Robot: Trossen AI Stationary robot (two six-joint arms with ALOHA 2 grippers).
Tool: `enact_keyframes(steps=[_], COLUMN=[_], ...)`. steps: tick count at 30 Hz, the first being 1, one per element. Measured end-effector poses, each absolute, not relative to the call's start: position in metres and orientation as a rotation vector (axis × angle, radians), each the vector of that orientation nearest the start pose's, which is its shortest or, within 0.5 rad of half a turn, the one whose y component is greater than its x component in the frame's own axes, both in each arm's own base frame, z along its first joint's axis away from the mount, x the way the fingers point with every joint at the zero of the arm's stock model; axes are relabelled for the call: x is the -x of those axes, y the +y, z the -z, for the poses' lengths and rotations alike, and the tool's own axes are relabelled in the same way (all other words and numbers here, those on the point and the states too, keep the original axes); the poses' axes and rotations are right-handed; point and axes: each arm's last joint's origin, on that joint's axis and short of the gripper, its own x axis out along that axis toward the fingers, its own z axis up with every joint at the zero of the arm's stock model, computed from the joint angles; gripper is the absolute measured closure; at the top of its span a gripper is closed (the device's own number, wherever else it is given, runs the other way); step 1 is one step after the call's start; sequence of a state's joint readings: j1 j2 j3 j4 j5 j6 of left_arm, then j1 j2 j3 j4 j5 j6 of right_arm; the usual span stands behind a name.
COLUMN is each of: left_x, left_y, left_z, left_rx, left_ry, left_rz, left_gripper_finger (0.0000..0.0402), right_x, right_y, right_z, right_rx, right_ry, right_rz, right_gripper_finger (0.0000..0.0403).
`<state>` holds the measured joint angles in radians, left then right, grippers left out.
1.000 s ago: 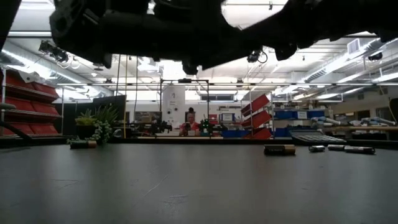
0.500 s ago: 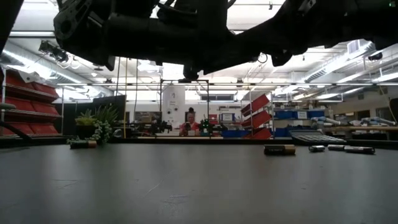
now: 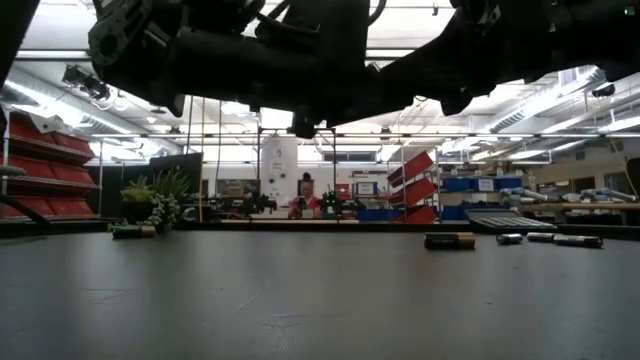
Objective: Sort batteries
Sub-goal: Put the silver battery into the green bin
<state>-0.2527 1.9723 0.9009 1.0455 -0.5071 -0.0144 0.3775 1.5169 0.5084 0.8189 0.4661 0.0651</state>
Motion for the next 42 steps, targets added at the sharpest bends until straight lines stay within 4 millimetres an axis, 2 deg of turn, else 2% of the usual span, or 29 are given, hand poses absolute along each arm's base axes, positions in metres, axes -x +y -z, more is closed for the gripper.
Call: enact_keyframes(steps=[6,11,16,19,22,24,27,35,42], left_x=[-0.378,-0.372,-0.355,-0.333,-0.302,-0.279,-0.245,-0.177,-0.143], left_y=[-0.08,-0.078,-0.076,-0.076,-0.079,-0.086,-0.101,-0.146,-0.181], left_z=[-0.157,-0.158,-0.182,-0.195,-0.207,-0.213,-0.222,-0.244,-0.244], left_rx=[0.037,0.031,-0.011,0.045,0.197,0.314,0.493,0.861,1.001], left_ry=[0.032,0.068,0.236,0.439,0.665,0.829,1.009,1.238,1.29], left_rz=[-0.274,-0.281,-0.253,-0.16,-0.055,-0.004,-0.014,-0.082,-0.151], left_gripper_finger=[0.0367,0.0367,0.0367,0.0367,0.0367,0.0367,0.0367,0.0367,0.0349], right_x=[-0.264,-0.257,-0.243,-0.236,-0.231,-0.23,-0.233,-0.238,-0.245], right_y=[0.09,0.093,0.096,0.097,0.095,0.093,0.089,0.077,0.059], right_z=[-0.174,-0.182,-0.19,-0.189,-0.181,-0.177,-0.173,-0.175,-0.18], right_rx=[0.019,0.035,0.088,0.125,0.161,0.169,0.181,0.224,0.27], right_ry=[0.171,0.17,0.219,0.273,0.339,0.36,0.371,0.369,0.357], right_rz=[0.129,0.14,0.217,0.272,0.346,0.387,0.426,0.48,0.538], right_gripper_finger=[0.0254,0.0235,0.0237,0.024,0.0242,0.0242,0.0242,0.0243,0.0245])
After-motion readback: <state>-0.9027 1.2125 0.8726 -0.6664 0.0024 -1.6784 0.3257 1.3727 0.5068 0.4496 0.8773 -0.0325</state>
